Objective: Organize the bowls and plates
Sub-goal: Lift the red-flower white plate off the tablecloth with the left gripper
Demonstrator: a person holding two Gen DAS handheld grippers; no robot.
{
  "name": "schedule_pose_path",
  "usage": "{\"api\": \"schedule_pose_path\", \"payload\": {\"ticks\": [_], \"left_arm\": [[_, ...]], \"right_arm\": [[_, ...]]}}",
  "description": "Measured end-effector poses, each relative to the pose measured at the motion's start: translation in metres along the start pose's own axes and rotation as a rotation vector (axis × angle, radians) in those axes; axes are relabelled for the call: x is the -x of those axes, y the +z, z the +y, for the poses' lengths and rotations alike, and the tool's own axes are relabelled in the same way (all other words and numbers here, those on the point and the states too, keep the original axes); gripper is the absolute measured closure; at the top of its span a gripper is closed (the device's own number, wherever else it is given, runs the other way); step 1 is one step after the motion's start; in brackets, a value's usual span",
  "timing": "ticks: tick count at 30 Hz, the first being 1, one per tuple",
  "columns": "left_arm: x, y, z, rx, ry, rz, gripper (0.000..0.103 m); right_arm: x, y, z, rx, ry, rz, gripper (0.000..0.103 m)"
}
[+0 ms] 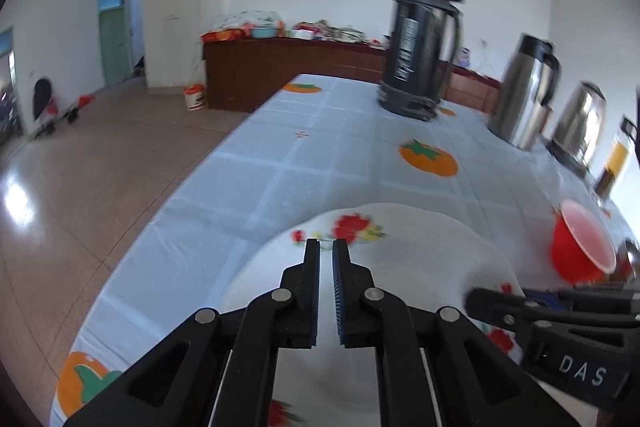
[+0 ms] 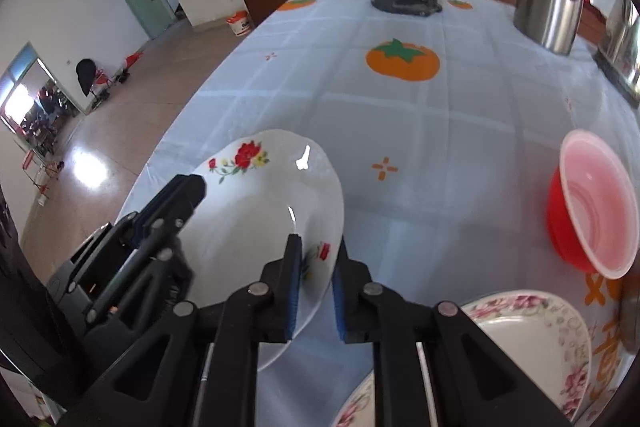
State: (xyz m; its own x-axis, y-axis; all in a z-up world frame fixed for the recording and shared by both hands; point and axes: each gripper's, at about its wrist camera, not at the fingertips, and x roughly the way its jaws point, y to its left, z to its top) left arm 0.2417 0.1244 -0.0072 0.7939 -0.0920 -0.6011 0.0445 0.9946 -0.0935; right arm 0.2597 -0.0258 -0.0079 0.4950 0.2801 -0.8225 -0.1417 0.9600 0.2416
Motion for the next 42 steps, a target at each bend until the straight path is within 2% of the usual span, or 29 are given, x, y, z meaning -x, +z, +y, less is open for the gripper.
{"api": "schedule_pose_path", "payload": {"ticks": [4, 7, 8, 9, 10, 11, 12, 13, 15, 18, 23, 25, 26, 27, 30, 35, 42], "left_arm": [[0.001, 0.007, 0.030, 0.076, 0.061, 0.006, 0.095], [-0.007, 0.008, 0.059, 0.138, 0.085, 0.073, 0.094], [-0.011, 0.008, 0.068, 0.179, 0.069, 0.098, 0.090], [-0.014, 0.007, 0.076, 0.209, 0.052, 0.120, 0.077], [-0.018, 0.005, 0.083, 0.247, 0.034, 0.145, 0.070], [-0.020, 0.004, 0.087, 0.271, 0.027, 0.156, 0.055], [-0.023, 0.003, 0.091, 0.308, 0.015, 0.173, 0.046], [-0.024, 0.002, 0.094, 0.334, -0.003, 0.185, 0.046], [-0.026, -0.001, 0.094, 0.360, -0.051, 0.207, 0.046], [-0.030, -0.003, 0.083, 0.320, -0.030, 0.226, 0.046], [-0.034, -0.004, 0.070, 0.289, -0.082, 0.257, 0.048], [-0.034, -0.005, 0.067, 0.296, -0.132, 0.269, 0.054], [-0.035, -0.007, 0.066, 0.308, -0.175, 0.282, 0.066], [-0.036, -0.007, 0.065, 0.308, -0.175, 0.283, 0.066], [-0.033, -0.006, 0.053, 0.236, -0.112, 0.247, 0.068], [-0.029, -0.005, 0.056, 0.263, -0.133, 0.225, 0.072], [-0.021, 0.001, 0.049, 0.211, -0.094, 0.167, 0.072]], "right_arm": [[-0.006, -0.001, -0.011, -0.049, 0.032, 0.020, 0.088], [-0.008, -0.002, -0.010, -0.040, 0.023, 0.016, 0.088], [-0.008, -0.002, -0.009, -0.037, 0.019, 0.015, 0.088], [-0.008, -0.002, -0.009, -0.035, 0.017, 0.013, 0.087], [-0.007, -0.002, -0.009, -0.035, 0.017, 0.013, 0.088], [-0.007, -0.002, -0.009, -0.035, 0.019, 0.013, 0.088], [-0.008, -0.002, -0.010, -0.037, 0.021, 0.014, 0.088], [-0.007, -0.002, -0.010, -0.040, 0.023, 0.015, 0.088], [-0.007, -0.003, -0.011, -0.045, 0.026, 0.015, 0.087], [-0.008, -0.004, -0.011, -0.051, 0.028, 0.018, 0.087], [-0.009, -0.004, -0.012, -0.052, 0.025, 0.020, 0.087], [-0.011, -0.004, -0.012, -0.051, 0.021, 0.020, 0.086], [-0.011, -0.004, -0.012, -0.053, 0.020, 0.020, 0.086], [-0.012, -0.004, -0.012, -0.055, 0.018, 0.021, 0.085], [-0.016, -0.007, -0.014, -0.063, 0.011, 0.024, 0.084], [-0.013, -0.010, -0.015, -0.059, 0.009, -0.003, 0.084], [0.001, -0.013, -0.009, -0.030, 0.003, -0.061, 0.084]]}}
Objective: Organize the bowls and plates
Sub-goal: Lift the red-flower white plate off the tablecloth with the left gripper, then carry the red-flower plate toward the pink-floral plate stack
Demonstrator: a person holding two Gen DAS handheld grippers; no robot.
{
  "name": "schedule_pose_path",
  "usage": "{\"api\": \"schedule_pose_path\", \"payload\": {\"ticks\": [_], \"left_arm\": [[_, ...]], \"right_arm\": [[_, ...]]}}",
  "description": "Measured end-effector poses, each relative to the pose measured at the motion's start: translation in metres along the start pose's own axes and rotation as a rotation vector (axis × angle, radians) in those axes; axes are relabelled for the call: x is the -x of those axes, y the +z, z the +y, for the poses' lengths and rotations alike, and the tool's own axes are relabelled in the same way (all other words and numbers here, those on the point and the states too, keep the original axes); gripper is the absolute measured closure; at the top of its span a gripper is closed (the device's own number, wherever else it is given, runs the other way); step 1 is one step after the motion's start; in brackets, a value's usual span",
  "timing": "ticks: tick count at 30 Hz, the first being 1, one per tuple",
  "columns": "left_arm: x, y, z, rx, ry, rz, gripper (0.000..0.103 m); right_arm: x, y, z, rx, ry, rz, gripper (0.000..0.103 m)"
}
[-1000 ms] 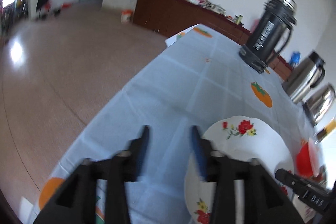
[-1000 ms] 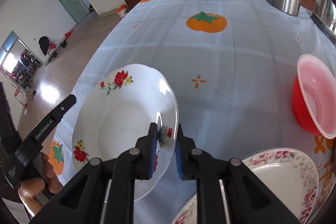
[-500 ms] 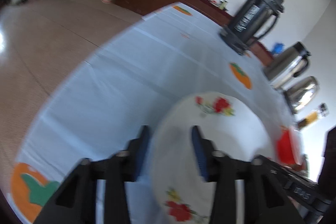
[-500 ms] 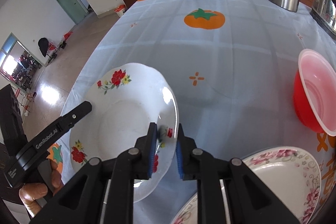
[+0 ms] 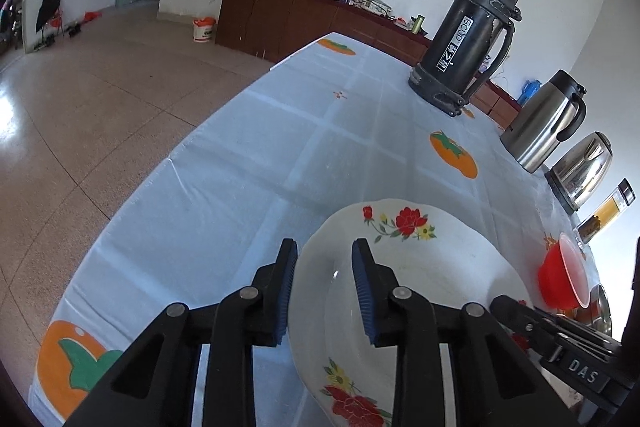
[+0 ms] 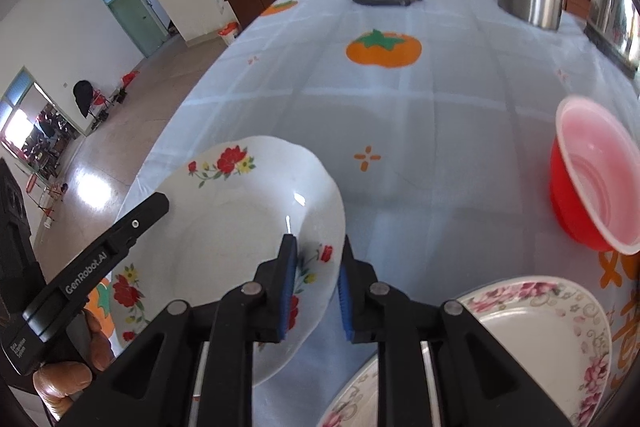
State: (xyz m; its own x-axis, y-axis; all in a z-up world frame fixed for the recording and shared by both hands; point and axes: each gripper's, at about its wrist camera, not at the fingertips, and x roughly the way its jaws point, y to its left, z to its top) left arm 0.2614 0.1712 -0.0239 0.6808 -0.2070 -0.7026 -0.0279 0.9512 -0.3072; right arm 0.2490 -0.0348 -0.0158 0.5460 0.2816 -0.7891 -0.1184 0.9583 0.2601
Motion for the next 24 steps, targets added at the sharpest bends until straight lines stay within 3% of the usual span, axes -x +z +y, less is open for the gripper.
{"api": "schedule_pose_path", "payload": {"ticks": [24], "left_arm": [[0.037, -0.003, -0.030, -0.082, -0.047, -0.129, 0.072]], "right_arm": [[0.062, -0.015, -0.006, -0.035, 0.047, -0.172, 0.084]]}}
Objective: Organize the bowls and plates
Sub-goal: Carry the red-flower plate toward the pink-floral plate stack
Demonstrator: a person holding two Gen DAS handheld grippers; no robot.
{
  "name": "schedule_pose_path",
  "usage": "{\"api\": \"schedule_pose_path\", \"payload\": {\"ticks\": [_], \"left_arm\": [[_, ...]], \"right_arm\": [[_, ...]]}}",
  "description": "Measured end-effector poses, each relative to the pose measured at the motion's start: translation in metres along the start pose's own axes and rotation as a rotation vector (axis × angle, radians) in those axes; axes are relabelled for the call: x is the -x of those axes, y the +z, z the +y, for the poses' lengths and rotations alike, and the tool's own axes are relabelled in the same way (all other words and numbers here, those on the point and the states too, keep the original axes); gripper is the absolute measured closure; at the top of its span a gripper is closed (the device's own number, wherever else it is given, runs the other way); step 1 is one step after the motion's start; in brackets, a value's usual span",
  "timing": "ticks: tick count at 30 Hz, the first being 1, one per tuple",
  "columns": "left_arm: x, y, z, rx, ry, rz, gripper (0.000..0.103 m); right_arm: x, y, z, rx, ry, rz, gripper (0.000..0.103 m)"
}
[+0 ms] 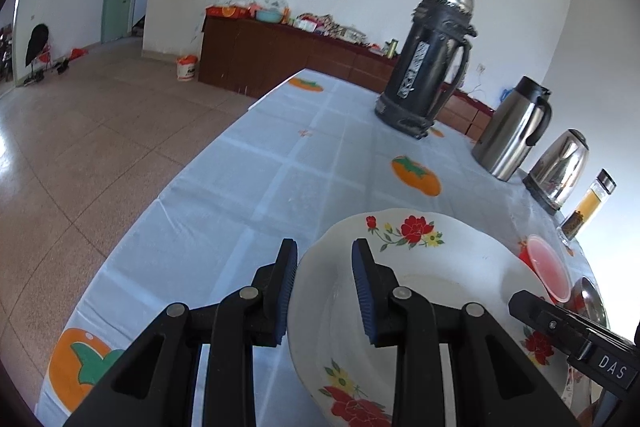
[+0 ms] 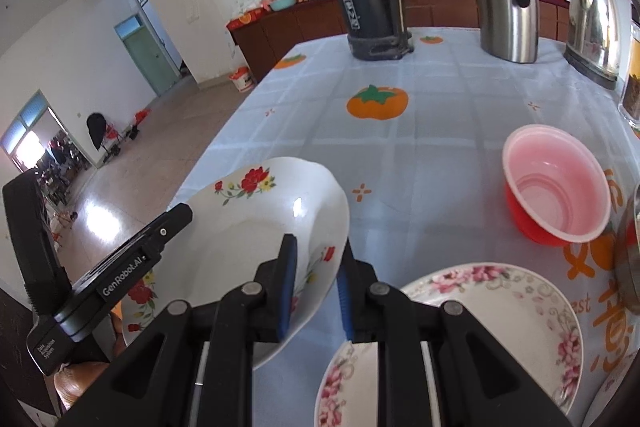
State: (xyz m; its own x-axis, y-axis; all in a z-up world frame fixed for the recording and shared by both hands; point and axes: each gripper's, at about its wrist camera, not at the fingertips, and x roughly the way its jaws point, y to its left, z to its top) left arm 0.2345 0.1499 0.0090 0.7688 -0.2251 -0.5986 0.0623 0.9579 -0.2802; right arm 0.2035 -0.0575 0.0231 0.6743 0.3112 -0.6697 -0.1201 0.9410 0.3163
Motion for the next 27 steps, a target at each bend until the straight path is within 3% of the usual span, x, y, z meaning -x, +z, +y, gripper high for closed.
{"api": "schedule_pose_path", "payload": {"ticks": [13, 27], "left_arm": [[0.031, -0.001, -0.031, -0.065, -0.052, -0.080, 0.072], [0.057, -0.021, -0.085, -0.099, -0.126, -0.112, 0.072]], "right_arm": [[0.042, -0.014, -0.018, -0.055, 0.021, -0.070, 0.084], [0.100, -0.036, -0.056, -0.112, -0.019, -0.154, 0.084]]}}
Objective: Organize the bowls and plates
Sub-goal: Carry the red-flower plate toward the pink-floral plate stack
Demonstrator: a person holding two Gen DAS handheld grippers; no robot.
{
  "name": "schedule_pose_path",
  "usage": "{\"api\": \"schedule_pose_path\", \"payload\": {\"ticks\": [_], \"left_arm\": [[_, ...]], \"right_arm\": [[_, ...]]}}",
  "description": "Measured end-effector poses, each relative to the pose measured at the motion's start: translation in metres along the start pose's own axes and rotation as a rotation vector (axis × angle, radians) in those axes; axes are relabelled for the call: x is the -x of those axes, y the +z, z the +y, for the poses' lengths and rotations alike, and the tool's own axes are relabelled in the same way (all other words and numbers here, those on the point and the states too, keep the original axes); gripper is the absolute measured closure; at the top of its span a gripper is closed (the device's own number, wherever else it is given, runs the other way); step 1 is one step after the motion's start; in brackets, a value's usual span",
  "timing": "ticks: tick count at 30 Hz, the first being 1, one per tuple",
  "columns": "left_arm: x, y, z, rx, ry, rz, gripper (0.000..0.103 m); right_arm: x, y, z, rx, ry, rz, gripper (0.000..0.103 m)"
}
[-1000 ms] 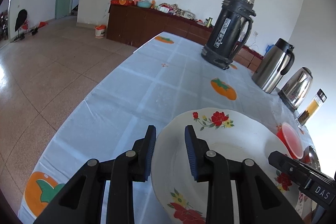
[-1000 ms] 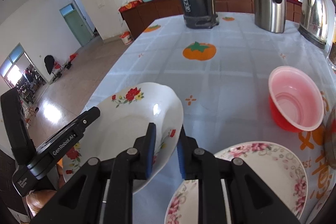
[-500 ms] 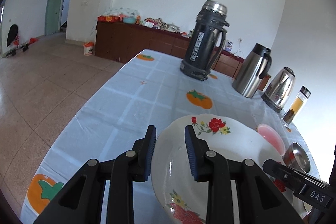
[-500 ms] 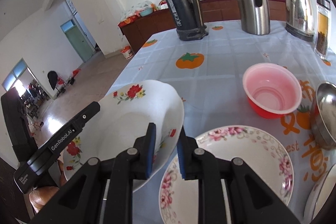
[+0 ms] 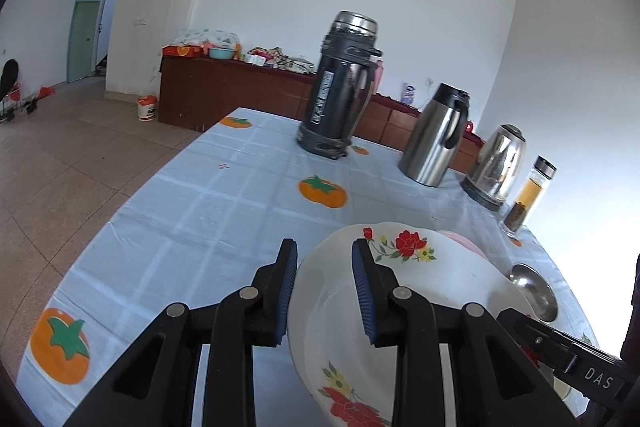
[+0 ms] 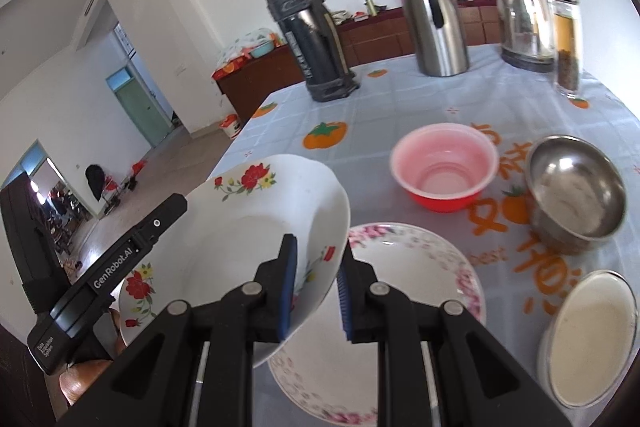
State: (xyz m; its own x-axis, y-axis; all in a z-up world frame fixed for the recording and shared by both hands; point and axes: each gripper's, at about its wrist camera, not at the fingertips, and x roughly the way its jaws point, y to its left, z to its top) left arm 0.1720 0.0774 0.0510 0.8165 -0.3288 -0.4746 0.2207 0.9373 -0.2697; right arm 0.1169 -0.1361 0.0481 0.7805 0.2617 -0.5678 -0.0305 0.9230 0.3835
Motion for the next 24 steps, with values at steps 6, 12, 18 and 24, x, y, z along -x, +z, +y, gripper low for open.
{"api": "schedule_pose_path", "payload": {"ticks": [6, 12, 18, 24], "left_arm": [[0.003, -0.009, -0.021, -0.025, -0.014, 0.006, 0.072], [0.004, -0.019, -0.036, -0.041, -0.021, 0.017, 0.072], [0.004, -0.027, -0.051, -0.062, -0.028, 0.023, 0.072], [-0.001, -0.039, -0.062, -0.084, -0.025, 0.033, 0.072]], "right_arm": [[0.017, -0.008, -0.018, -0.027, -0.013, -0.020, 0.084], [0.028, -0.013, -0.032, -0.044, -0.023, -0.033, 0.084], [0.036, -0.020, -0.047, -0.066, -0.035, -0.035, 0.084], [0.037, -0.029, -0.061, -0.081, -0.055, -0.037, 0.084]]}}
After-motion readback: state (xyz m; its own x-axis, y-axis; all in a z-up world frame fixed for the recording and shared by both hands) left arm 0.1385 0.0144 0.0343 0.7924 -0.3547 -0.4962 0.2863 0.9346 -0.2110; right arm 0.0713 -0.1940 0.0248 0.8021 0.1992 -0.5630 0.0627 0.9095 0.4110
